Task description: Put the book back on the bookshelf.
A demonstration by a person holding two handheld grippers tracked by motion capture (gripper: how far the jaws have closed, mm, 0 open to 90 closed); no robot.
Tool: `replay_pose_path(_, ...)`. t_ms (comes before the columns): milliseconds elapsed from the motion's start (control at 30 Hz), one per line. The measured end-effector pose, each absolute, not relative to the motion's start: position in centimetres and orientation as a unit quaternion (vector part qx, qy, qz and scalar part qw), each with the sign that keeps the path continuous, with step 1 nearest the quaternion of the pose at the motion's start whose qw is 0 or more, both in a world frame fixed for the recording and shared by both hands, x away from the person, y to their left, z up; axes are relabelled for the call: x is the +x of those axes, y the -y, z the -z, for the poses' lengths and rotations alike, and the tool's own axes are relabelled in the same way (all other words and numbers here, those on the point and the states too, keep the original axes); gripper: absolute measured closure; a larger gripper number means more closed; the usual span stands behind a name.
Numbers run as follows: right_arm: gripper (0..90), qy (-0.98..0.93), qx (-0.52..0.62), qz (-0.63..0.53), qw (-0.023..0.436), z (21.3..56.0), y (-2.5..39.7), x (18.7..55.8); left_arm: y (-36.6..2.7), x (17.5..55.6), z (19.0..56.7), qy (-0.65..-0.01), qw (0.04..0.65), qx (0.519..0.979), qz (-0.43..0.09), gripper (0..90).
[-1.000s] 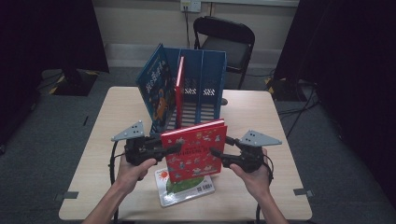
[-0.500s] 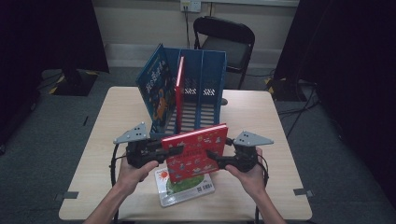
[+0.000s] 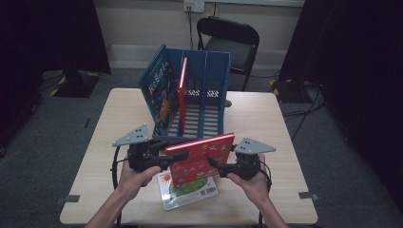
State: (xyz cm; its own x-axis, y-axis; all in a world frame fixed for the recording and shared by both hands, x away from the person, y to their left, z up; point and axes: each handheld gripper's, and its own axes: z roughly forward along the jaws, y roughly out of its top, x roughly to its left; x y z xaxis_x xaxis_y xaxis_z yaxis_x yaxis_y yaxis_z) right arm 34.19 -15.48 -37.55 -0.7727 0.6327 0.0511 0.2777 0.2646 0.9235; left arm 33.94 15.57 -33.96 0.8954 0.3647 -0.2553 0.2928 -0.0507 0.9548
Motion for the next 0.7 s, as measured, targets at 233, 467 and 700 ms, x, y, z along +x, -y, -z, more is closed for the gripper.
replay_pose_path(233,25.8,-0.779,0.292,-0.529,0.168,37.6,15.4,34.1,-16.9,33.9,32.8,-0.234,0.659,0.714,-0.035,40.5)
replay_pose_path(467,25.7,-0.780,0.293,-0.528,0.166,37.7,15.4,34.2,-18.9,34.0,31.8,-0.239,0.675,0.697,-0.040,46.4)
replay_pose_path(700,25.5,-0.781,0.293,-0.527,0.165,37.7,15.4,34.2,-20.3,34.9,32.6,-0.270,0.653,0.704,-0.071,49.5)
